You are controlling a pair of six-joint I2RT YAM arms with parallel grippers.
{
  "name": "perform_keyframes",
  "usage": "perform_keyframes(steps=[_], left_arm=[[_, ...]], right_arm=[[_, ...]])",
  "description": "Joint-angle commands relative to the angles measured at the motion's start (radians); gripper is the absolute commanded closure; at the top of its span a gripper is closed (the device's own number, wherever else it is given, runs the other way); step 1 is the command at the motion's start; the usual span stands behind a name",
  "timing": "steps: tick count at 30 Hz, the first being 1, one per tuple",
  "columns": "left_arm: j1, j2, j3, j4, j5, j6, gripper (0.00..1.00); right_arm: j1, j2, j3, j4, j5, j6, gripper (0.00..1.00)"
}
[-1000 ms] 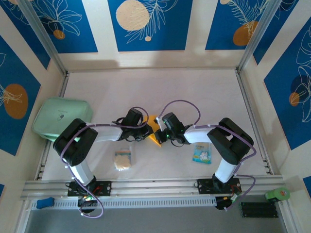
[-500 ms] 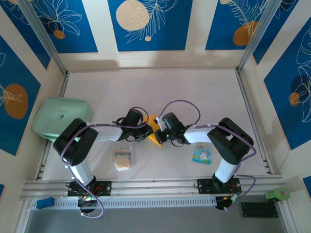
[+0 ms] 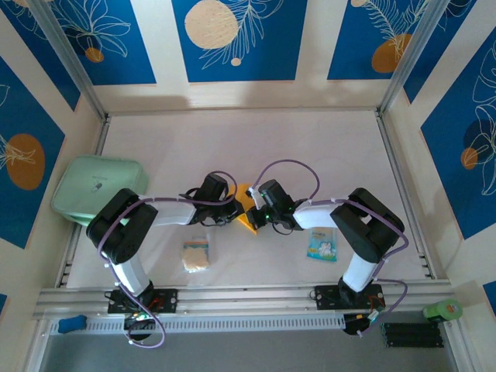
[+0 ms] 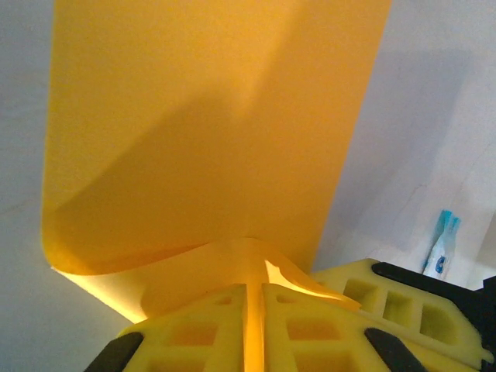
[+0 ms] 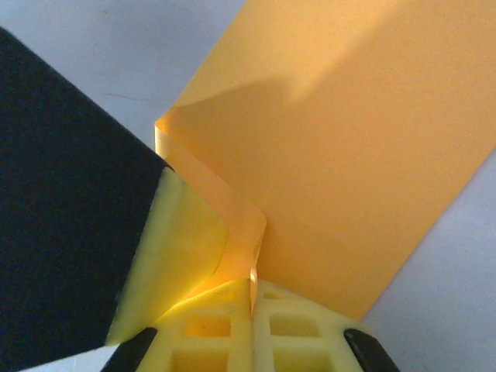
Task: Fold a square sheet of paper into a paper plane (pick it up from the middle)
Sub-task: Third fold the triangle at the center of the table.
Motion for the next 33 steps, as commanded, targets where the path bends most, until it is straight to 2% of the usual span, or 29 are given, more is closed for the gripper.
perform_keyframes(steps=[1,20,24,30,33], left_arm=[[-0.007,0.031,-0.019,-0.006,-0.013,0.027,0.87],[-0.008,0.048,-0.021,-0.035,-0.029,0.028,0.88],[-0.007,0.048,-0.020,-0.048,-0.036,0.028,0.88],[-0.006,0.053,-0.013,-0.059,-0.043,0.033,0.88],[-0.006,0.056,-0.010,-0.056,-0.039,0.031,0.88]], right_arm=[[-0.006,0.040,0.004,-0.065,0.003,0.015,1.00],[-0.007,0.020,0.016,-0.084,0.001,0.026,0.98],[-0.018,-0.034,0.033,-0.119,-0.028,0.064,0.88],[-0.064,-0.161,0.028,-0.171,-0.097,0.169,0.65],[-0.080,-0.224,0.017,-0.213,-0.124,0.215,0.61]])
